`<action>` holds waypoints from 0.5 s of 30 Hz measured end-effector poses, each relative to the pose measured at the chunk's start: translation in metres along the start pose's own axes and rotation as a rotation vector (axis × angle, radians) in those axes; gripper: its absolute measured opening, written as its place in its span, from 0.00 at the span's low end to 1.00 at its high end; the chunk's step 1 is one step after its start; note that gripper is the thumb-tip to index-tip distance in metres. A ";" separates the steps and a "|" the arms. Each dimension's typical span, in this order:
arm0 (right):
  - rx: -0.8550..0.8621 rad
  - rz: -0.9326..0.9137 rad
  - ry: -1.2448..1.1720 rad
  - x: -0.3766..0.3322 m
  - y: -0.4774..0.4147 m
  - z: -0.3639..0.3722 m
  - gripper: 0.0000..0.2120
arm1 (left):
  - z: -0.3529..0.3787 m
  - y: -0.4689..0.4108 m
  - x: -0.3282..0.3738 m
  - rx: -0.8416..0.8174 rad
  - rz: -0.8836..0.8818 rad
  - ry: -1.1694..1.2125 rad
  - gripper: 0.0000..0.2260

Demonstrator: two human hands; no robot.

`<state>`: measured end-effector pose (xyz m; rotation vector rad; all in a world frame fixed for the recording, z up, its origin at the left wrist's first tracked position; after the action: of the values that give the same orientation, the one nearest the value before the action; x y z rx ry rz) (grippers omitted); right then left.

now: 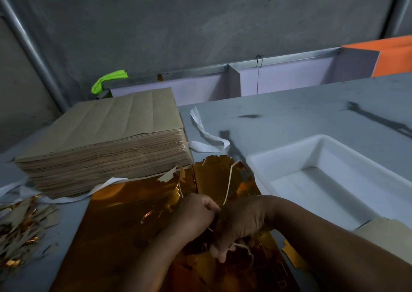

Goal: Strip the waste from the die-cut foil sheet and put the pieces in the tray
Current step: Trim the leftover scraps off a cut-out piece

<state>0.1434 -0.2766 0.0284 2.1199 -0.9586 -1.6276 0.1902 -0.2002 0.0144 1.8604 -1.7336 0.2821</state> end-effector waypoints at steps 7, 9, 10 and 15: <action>-0.007 0.014 -0.031 0.003 -0.001 0.002 0.10 | 0.002 -0.002 0.004 -0.015 0.020 -0.083 0.14; 0.001 0.028 -0.040 0.005 -0.001 0.001 0.10 | 0.004 0.000 0.004 -0.046 0.018 -0.096 0.13; 0.001 0.026 -0.056 0.006 -0.002 0.001 0.10 | 0.006 0.001 0.003 -0.062 0.016 -0.090 0.11; 0.175 -0.142 -0.226 -0.002 -0.006 -0.019 0.15 | -0.018 0.006 -0.010 0.078 0.056 0.031 0.09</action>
<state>0.1624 -0.2739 0.0326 2.1943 -1.0747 -1.9531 0.1869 -0.1816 0.0254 1.8546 -1.7788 0.4040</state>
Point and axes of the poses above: each hand's wrist, its own y-axis away from the middle knuckle, its own z-axis out of the palm, x = y × z, the point moved 9 cm from there along -y, towards the middle knuckle, and after that the axes turned 8 degrees about -y, right-handed, at the moved point
